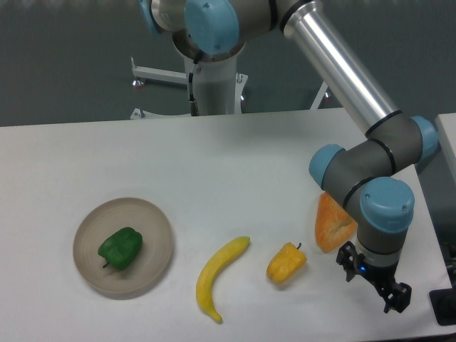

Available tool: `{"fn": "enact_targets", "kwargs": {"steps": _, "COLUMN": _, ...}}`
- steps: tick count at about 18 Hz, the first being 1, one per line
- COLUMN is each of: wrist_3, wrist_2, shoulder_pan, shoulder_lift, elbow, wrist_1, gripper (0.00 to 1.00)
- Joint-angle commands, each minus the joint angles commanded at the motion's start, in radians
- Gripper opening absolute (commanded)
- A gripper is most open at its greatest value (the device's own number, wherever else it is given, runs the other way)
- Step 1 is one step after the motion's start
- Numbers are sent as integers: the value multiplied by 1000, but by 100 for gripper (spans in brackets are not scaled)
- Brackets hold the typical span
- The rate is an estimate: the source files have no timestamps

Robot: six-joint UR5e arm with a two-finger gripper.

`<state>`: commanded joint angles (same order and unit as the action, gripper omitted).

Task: Pick up the green pepper from the plate

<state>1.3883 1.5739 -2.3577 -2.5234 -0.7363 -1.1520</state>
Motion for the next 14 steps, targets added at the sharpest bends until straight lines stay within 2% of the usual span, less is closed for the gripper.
{"fn": "enact_targets", "kwargs": {"steps": 14, "wrist_3": -15, "wrist_2": -40, "shoulder_pan": 6, "shoulder_lift": 2, "elbow": 6, "wrist_1": 3, "gripper": 100}}
